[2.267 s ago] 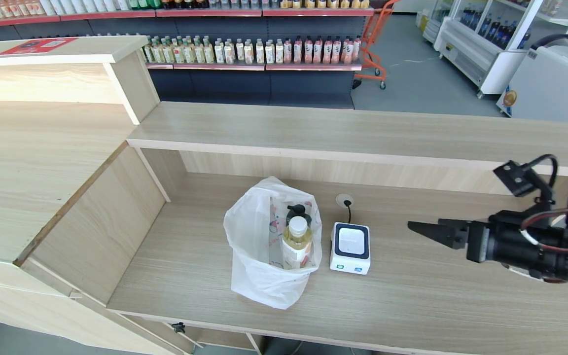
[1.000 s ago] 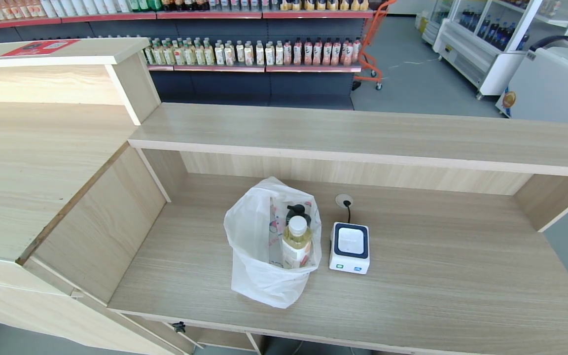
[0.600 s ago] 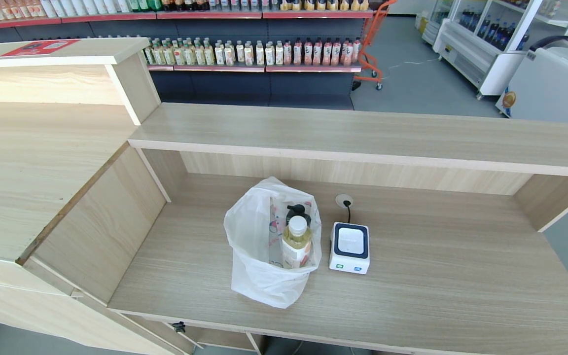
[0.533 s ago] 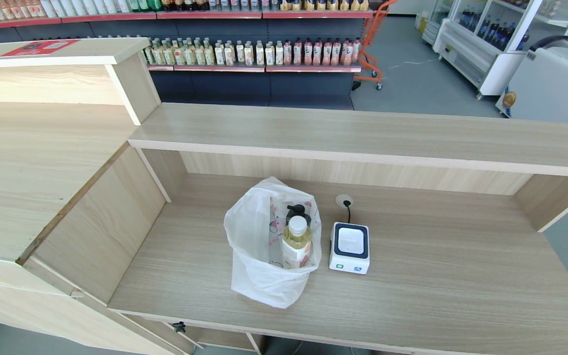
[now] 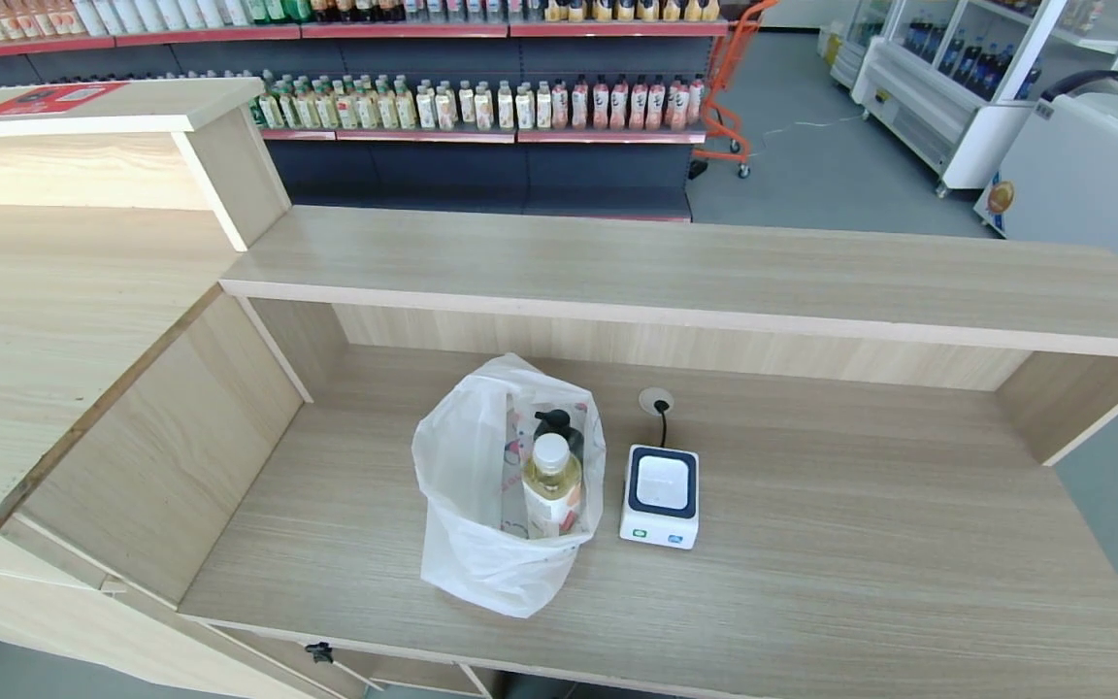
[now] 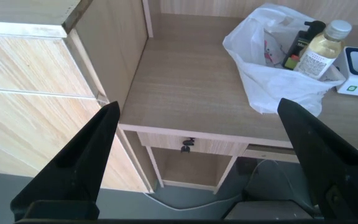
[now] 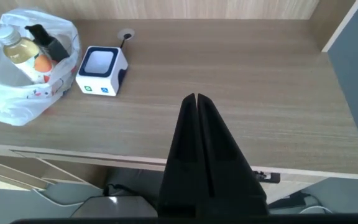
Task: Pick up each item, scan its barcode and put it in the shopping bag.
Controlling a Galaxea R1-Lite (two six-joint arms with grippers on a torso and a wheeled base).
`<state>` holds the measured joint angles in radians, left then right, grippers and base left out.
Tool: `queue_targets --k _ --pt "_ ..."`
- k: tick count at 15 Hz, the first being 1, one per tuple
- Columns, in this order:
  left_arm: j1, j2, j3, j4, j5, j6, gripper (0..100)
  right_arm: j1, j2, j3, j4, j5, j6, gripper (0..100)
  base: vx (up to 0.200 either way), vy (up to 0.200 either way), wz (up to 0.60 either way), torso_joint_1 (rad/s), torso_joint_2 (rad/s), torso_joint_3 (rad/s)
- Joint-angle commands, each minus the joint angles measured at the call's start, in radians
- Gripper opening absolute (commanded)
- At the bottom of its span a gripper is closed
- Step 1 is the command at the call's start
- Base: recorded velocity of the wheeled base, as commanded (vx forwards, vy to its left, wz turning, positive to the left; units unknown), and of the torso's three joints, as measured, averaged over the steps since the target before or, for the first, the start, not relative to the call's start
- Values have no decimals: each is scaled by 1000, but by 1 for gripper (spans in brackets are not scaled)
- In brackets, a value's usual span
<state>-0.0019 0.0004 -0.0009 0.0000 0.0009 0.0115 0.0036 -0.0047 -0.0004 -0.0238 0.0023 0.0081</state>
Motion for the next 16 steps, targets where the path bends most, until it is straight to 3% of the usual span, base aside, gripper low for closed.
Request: queue_targets --k 1,16 --pt "-1 0 -1 0 1 -4 100 -1 5 0 -1 1 0 0 0 -200 0 -2 2 7" --pt "-1 0 1 0 -1 -4 100 -1 5 0 -1 1 3 0 13 0 0 0 0 0"
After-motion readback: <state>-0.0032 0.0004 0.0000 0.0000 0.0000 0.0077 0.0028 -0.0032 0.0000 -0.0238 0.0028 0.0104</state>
